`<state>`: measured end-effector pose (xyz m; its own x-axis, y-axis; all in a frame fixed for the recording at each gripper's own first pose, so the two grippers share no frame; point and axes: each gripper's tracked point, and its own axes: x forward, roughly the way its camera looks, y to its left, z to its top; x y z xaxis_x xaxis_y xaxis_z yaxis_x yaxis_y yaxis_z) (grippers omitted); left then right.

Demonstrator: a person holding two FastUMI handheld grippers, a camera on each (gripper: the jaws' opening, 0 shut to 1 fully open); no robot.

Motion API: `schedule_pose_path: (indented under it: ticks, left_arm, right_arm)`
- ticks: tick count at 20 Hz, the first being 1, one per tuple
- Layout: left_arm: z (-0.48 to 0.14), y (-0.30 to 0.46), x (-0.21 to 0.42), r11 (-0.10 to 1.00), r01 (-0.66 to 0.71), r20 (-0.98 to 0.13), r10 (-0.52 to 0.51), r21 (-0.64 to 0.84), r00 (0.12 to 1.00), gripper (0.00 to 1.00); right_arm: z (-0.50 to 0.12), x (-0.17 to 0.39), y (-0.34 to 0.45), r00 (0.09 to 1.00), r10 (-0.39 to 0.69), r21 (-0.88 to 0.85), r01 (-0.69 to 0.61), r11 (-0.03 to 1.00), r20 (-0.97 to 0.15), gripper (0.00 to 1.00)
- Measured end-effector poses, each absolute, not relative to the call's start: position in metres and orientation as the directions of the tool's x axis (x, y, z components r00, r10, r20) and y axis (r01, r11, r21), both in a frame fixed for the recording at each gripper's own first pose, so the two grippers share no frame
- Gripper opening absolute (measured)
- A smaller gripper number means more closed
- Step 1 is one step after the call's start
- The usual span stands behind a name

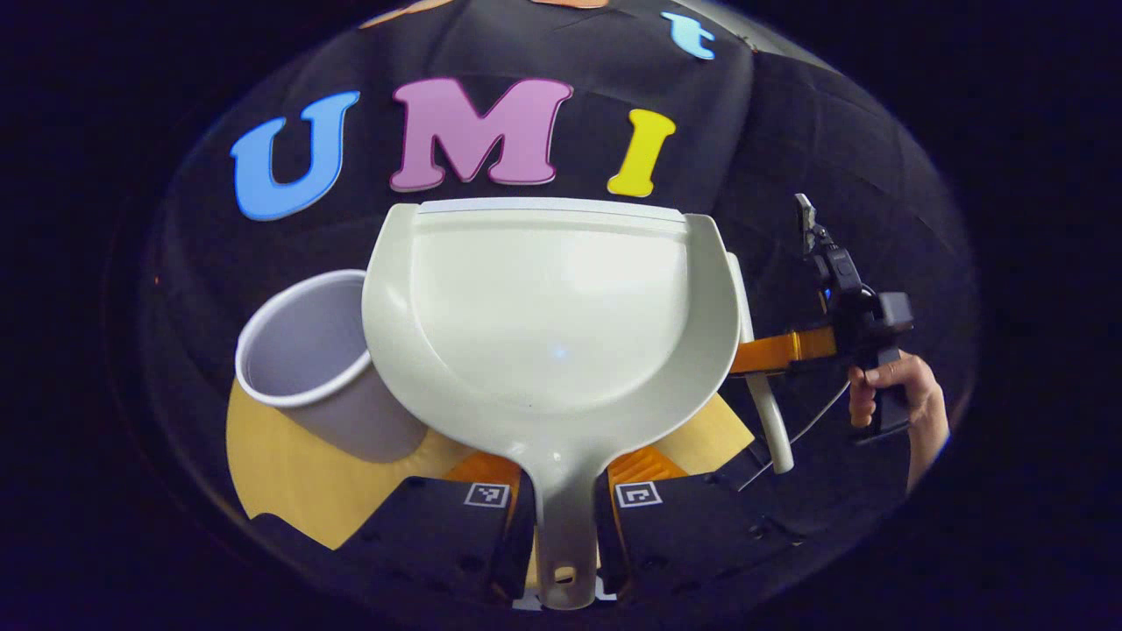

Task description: Pick up the small broom and dustpan from the desktop, sweep the trash into the dustpan with the broom, and then empty the trash into the garbage bin.

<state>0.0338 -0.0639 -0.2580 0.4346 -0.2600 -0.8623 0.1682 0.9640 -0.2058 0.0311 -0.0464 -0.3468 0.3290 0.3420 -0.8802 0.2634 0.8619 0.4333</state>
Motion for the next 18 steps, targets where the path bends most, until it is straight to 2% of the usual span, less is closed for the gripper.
schedule_pose_path:
  ticks: [3,5,7,10,14,18]
  left_arm:
    - [-0.292,-0.056,0.005,0.986,0.086,-0.936,-0.161,-0.141,0.313,0.28]
    - [-0.301,-0.057,-0.014,0.991,0.030,-0.974,-0.135,-0.132,0.182,0.29]
    - [-0.297,-0.057,-0.021,0.995,0.007,-0.991,-0.098,-0.098,0.096,0.28]
    - [-0.298,-0.049,-0.024,0.999,0.034,-1.000,0.001,0.002,0.017,0.28]
    - [-0.288,-0.055,-0.023,0.999,-0.047,-0.997,-0.027,-0.023,-0.068,0.28]
    - [-0.288,-0.053,-0.021,0.998,-0.050,-0.995,-0.047,-0.043,-0.085,0.29]
  right_arm:
    - [-0.400,0.001,-0.014,0.122,0.299,0.322,0.296,0.899,-0.947,0.28]
    - [-0.429,-0.009,-0.001,-0.003,0.287,0.274,0.284,0.919,-0.958,0.28]
    - [-0.452,-0.012,0.006,-0.079,0.245,0.218,0.260,0.941,-0.966,0.29]
    - [-0.478,-0.014,0.011,-0.149,0.191,0.154,0.234,0.960,-0.970,0.28]
    - [-0.494,-0.020,0.018,-0.202,0.139,0.099,0.196,0.976,-0.970,0.29]
    - [-0.493,-0.009,0.025,-0.210,0.141,0.097,0.205,0.974,-0.968,0.29]
